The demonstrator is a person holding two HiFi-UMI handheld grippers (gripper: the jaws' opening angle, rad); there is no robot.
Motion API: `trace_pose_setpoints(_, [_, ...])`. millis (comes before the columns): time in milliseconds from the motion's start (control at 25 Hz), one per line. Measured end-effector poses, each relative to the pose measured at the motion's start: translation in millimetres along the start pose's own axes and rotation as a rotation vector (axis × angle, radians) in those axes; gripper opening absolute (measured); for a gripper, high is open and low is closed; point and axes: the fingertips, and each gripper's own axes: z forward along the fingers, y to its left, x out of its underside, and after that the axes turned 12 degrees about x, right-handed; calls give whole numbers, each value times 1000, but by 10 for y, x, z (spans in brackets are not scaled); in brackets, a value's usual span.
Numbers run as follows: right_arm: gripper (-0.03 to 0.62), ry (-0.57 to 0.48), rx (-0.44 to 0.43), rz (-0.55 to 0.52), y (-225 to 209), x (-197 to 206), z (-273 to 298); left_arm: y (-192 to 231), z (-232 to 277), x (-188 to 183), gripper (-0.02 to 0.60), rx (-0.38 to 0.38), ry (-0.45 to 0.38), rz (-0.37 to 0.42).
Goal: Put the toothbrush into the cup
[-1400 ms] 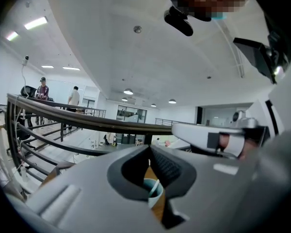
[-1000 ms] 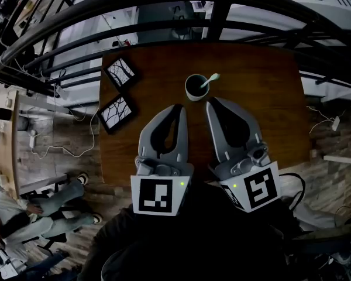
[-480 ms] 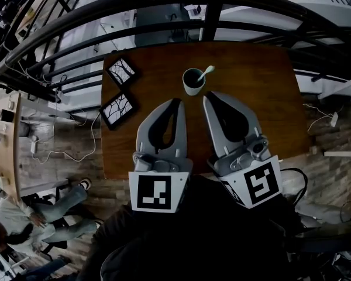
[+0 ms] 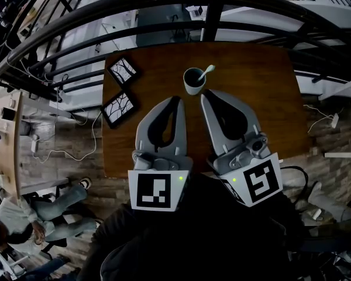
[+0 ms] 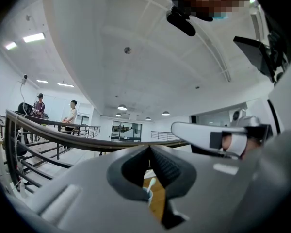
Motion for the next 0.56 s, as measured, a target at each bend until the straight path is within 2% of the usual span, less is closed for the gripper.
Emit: trace_pose_setpoints(560, [0,3,-2,-6,-57,27,22,-14,68,29,8,2,2,-5])
